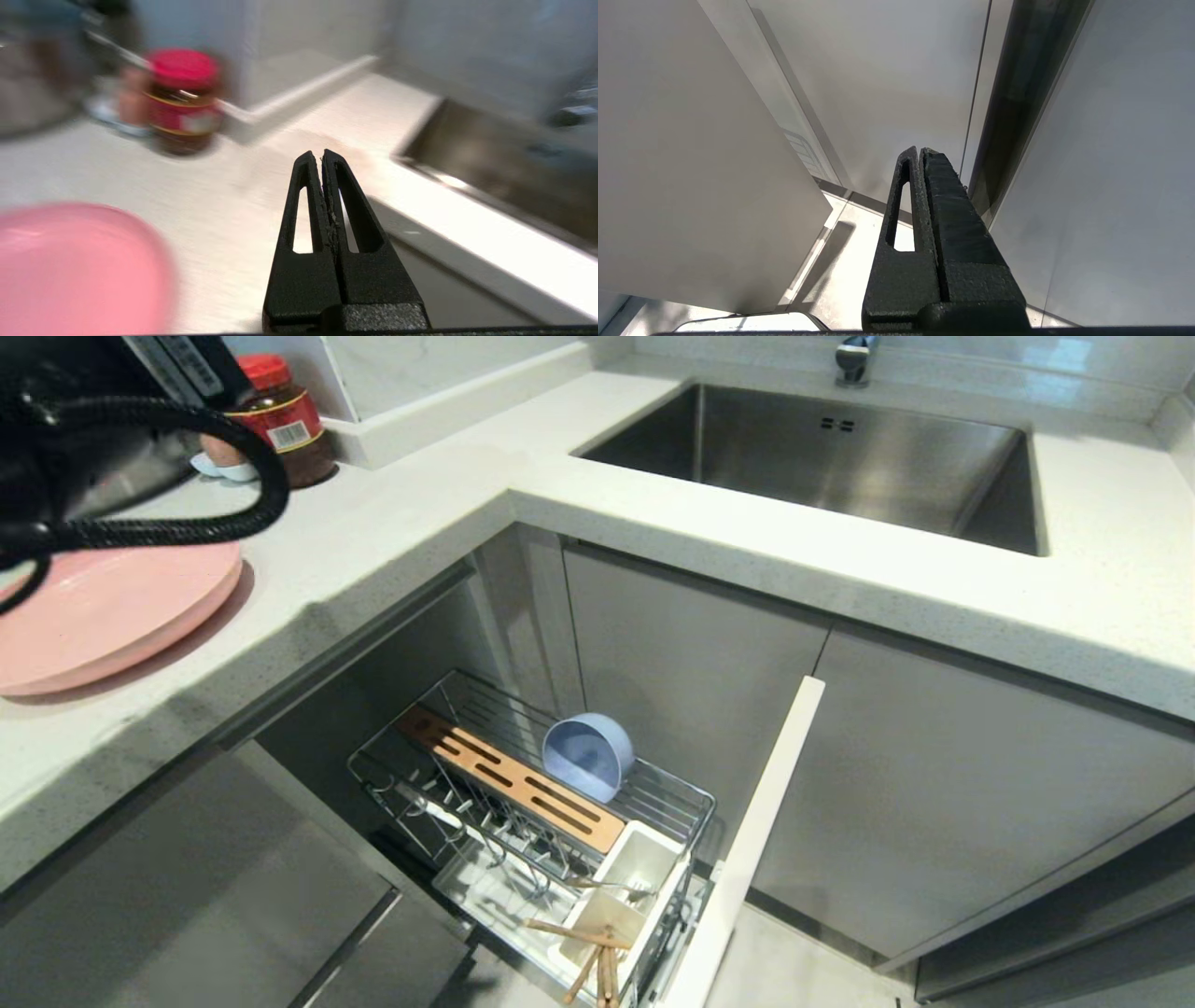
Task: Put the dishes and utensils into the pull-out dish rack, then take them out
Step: Pick up the bowl and place it in the cupboard
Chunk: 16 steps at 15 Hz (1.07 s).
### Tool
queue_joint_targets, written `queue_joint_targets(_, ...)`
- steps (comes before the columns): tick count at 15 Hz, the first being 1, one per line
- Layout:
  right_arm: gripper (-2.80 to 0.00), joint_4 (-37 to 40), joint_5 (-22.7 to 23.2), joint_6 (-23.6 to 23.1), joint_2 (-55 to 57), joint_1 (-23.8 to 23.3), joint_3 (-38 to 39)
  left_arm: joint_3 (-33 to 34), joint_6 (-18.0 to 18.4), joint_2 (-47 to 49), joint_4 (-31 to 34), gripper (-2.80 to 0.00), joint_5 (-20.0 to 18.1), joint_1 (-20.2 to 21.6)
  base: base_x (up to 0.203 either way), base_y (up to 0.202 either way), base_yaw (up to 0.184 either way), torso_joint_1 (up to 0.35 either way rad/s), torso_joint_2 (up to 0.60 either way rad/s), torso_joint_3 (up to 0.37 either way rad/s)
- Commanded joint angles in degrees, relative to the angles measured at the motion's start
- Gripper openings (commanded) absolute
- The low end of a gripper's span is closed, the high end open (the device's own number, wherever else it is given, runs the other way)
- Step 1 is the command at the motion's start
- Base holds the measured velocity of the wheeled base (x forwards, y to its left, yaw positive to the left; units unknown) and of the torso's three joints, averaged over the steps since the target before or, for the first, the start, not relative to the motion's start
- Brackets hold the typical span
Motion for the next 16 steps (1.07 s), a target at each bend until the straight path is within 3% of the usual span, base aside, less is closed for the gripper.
queue_joint_targets(1, -2.8, -0.02, -0.02, 0.03, -0.13, -0.02, 0.0, -5.29, 0.14, -0.96, 8.4, -2.8, -0.63, 7.92, 0.0, 0.0, 0.0, 0.0, 0.0, 0.0)
queue_joint_targets(3, -2.8, -0.02, -0.02, 0.03, -0.13, -0.02, 0.0, -10.79, -2.61, -0.62, 18.53, -2.8, -2.59, 14.11, 0.0, 0.0, 0.0, 0.0, 0.0, 0.0)
queue_joint_targets(5, -2.8, -0.02, -0.02, 0.03, -0.13, -0.02, 0.0, -17.2, -7.65, 0.74, 28.53, -2.8, -3.61, 17.32, 0.0, 0.0, 0.0, 0.0, 0.0, 0.0)
queue_joint_targets(7, -2.8, -0.02, -0.02, 0.03, -0.13, -0.02, 0.0, -21.17, -11.67, 3.38, 38.07, -2.8, -3.7, 18.06, 0.0, 0.0, 0.0, 0.0, 0.0, 0.0)
queue_joint_targets(9, -2.8, -0.02, -0.02, 0.03, -0.13, -0.02, 0.0, -24.24, -14.34, 6.43, 43.56, -2.8, -2.64, 18.17, 0.0, 0.0, 0.0, 0.0, 0.0, 0.0)
queue_joint_targets(14, -2.8, -0.02, -0.02, 0.03, -0.13, -0.02, 0.0, -31.47, -20.13, 12.45, 61.05, -2.8, 3.69, 18.18, 0.0, 0.0, 0.0, 0.0, 0.0, 0.0)
queue_joint_targets(15, -2.8, -0.02, -0.02, 0.03, -0.13, -0.02, 0.0, -32.19, -20.86, 13.16, 61.43, 0.0, 4.07, 18.18, 0.0, 0.0, 0.0, 0.0, 0.0, 0.0)
queue_joint_targets(16, -2.8, -0.02, -0.02, 0.03, -0.13, -0.02, 0.0, -32.75, -21.69, 13.67, 61.52, 0.0, 4.25, 18.18, 0.0, 0.0, 0.0, 0.0, 0.0, 0.0)
